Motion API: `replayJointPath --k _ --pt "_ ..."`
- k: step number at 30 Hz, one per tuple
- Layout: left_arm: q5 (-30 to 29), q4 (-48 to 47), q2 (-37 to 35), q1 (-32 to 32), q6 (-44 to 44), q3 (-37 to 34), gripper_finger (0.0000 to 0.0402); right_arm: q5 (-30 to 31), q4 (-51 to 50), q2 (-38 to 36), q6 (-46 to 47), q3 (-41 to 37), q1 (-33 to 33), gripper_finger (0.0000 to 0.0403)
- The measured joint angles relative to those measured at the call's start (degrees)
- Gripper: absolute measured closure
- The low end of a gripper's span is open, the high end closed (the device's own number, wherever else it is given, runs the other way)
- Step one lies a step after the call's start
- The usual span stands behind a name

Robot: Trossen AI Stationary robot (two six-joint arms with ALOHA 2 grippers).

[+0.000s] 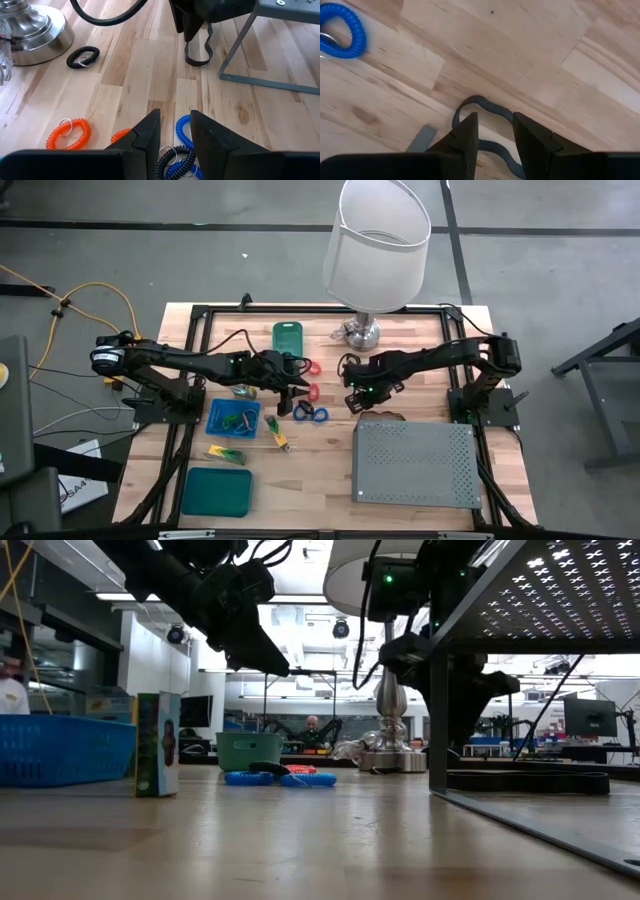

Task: Pick & Place Office Desk Supplies
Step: Put the black rubber bands into the top blue bin

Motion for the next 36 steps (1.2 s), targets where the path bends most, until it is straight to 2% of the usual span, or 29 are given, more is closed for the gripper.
replayJointPath --k 9,18,28,36 --pt "0.00 0.13 0.00 0.01 -0.01 0.00 0.0300 -1.33 -1.57 0.02 0.38 0.00 1.47 0.0292" --pt "0.00 0.60 0.00 0.01 0.00 0.00 0.0300 -2.67 -1.06 3.38 1.13 -0.02 2.18 0.0292" --pt "0.00 0.87 0.00 0.00 0.01 0.00 0.0300 0.73 -0.89 3.45 -1.46 0.00 2.18 0.0292" --pt "0.00 0.85 0.00 0.00 -0.01 0.00 0.0300 0.49 -1.28 3.45 -3.41 0.00 2.18 0.0292"
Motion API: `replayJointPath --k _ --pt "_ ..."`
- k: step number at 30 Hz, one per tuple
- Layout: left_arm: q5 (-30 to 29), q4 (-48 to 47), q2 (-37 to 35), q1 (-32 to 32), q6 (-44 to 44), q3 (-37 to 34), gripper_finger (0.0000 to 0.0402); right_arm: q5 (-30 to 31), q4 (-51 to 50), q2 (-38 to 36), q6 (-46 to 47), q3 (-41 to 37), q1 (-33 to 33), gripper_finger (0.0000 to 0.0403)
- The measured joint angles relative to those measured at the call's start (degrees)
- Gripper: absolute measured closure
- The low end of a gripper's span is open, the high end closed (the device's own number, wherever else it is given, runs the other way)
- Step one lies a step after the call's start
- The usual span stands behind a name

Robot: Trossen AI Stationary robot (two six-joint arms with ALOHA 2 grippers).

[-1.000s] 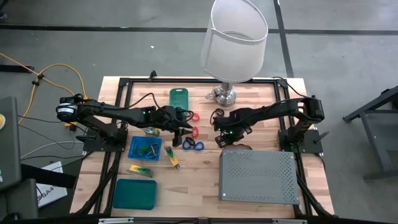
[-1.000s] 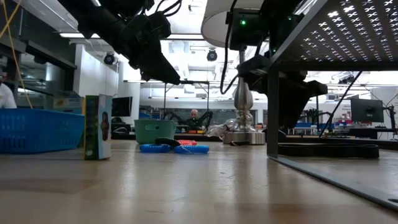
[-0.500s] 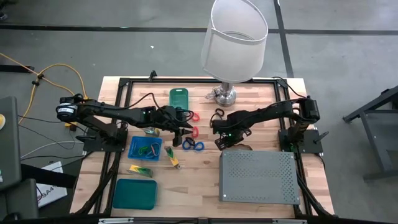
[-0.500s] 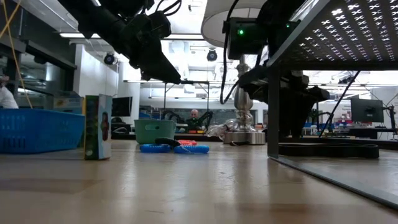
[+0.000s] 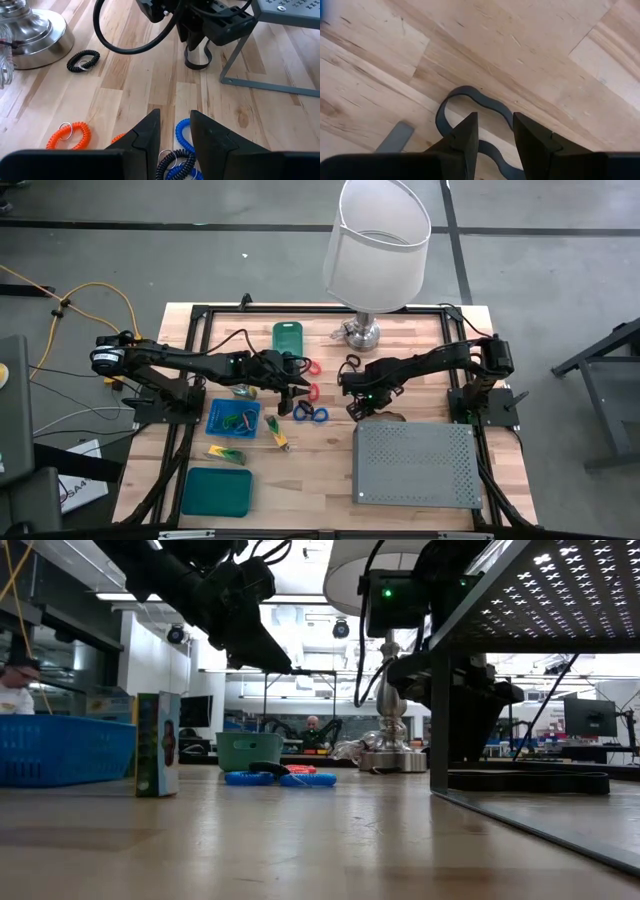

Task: Pick & Place Office Desk Supplies
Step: Put the black rubber bands into the top blue bin

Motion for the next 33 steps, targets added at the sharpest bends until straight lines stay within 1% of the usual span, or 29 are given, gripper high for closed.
replayJointPath --k 5,10,20,33 --pt "-0.01 -0.01 0.00 0.00 0.00 0.00 0.0300 -0.08 -0.46 0.00 -1.13 0.00 -0.02 0.0292" --pt "-0.01 -0.03 0.00 0.00 0.01 0.00 0.0300 -1.50 -0.84 0.00 -0.90 0.00 0.10 0.0292" --pt "0.00 0.01 0.00 0.01 0.01 0.00 0.0300 -1.55 -1.34 0.95 -0.76 -0.02 0.72 0.0292" --pt "0.00 0.38 0.00 0.01 0.01 0.00 0.0300 1.57 -0.97 0.90 -2.61 0.00 0.61 0.0292"
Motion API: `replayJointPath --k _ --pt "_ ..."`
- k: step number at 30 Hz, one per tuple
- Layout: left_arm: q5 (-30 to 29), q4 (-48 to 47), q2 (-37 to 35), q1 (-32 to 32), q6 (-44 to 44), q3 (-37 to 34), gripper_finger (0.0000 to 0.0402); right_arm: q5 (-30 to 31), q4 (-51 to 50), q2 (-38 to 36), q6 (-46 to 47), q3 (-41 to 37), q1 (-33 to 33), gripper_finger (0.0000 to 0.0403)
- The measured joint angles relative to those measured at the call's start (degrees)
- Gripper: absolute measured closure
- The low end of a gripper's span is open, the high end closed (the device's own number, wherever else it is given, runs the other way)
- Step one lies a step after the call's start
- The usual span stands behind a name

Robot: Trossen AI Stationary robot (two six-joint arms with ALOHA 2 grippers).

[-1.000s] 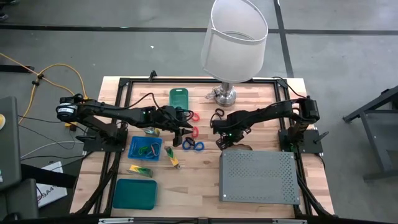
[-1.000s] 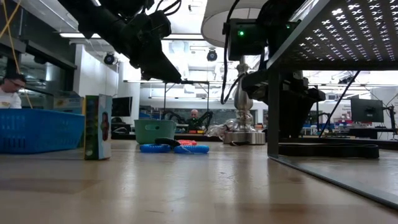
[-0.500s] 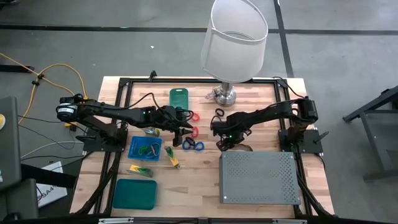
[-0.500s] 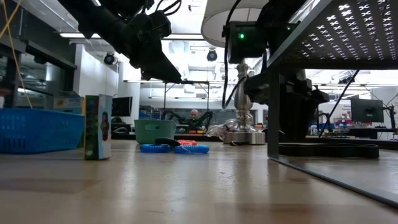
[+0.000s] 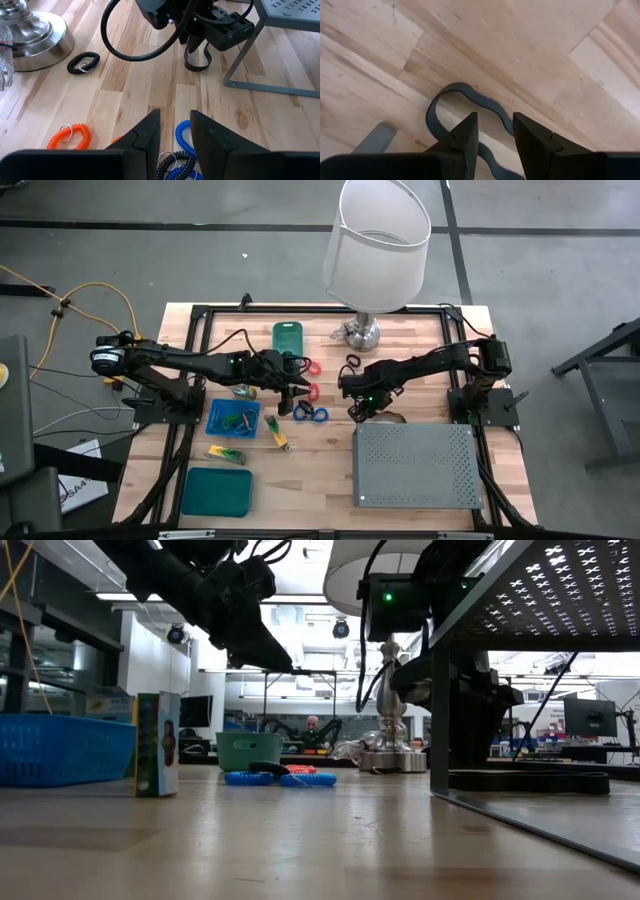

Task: Pick & Place Office Desk Supplies
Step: Put the black rubber bands into the top blue bin

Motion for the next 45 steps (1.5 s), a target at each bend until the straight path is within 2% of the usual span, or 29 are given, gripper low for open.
replayJointPath --k 22,27,35,41,45 --pt "0.00 0.90 0.00 0.01 0.00 0.04 0.0300 0.03 0.11 2.51 -4.52 -0.01 0.00 0.0294" --pt "0.00 0.90 0.00 0.00 0.00 0.04 0.0300 0.07 0.07 2.47 -4.72 0.00 -0.07 0.0320" --pt "0.00 0.88 0.00 0.00 0.01 0.04 0.0300 -0.06 0.02 2.47 -4.70 0.00 -0.09 0.0393" --pt "0.00 0.86 0.00 0.01 0.01 0.04 0.0300 0.25 0.18 2.46 -4.67 0.00 -0.09 0.0400" --pt "0.00 0.84 0.00 0.01 0.01 0.04 0.0300 3.55 1.53 2.45 -5.54 0.00 0.08 0.0400"
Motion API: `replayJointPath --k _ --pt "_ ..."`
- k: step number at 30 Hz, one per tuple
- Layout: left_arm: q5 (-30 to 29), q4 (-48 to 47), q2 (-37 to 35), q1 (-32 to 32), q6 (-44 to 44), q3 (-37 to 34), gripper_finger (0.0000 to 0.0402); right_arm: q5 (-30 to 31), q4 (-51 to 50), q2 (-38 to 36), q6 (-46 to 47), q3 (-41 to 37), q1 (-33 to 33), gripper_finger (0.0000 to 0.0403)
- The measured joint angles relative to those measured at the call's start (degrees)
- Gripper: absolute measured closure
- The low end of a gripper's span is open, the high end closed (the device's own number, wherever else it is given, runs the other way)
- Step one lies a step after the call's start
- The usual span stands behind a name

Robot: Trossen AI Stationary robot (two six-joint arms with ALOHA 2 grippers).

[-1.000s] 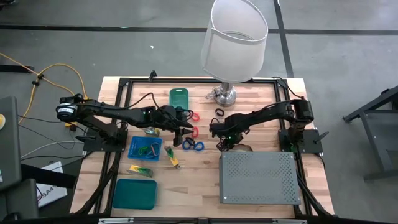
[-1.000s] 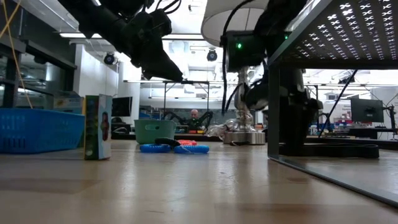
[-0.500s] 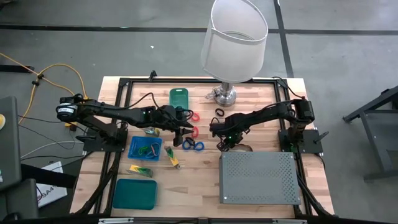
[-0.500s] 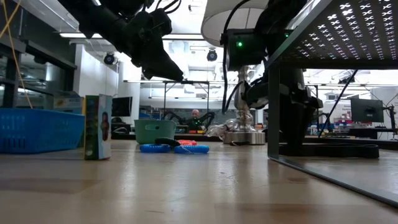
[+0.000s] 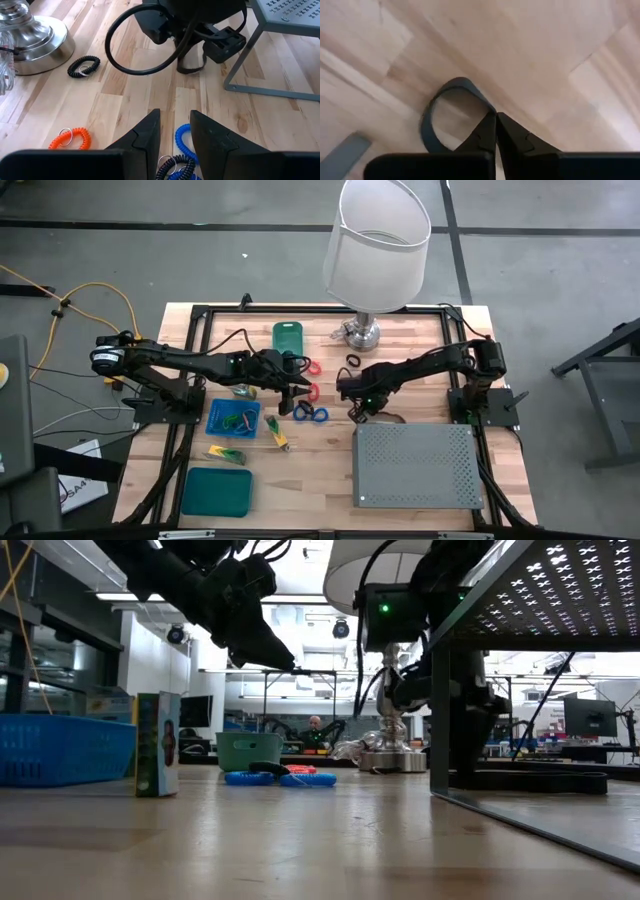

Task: Pick & Place Office Desk Supplies
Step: Put the black rubber bands into the top blue bin

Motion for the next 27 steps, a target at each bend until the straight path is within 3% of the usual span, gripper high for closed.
replayJointPath --k 8,20,27 --pt "0.00 -0.01 0.00 -0.02 0.00 0.00 0.0300 12.62 3.93 -0.22 -3.21 0.00 0.32 0.0401" --pt "0.00 -0.01 0.00 -0.02 -0.02 0.00 0.0300 44.56 8.40 -0.22 -19.54 6.18 4.25 0.0401" --pt "-0.01 -0.01 0.00 -0.01 0.00 0.00 0.0300 58.34 10.45 -0.22 -29.99 11.32 7.51 0.0401"
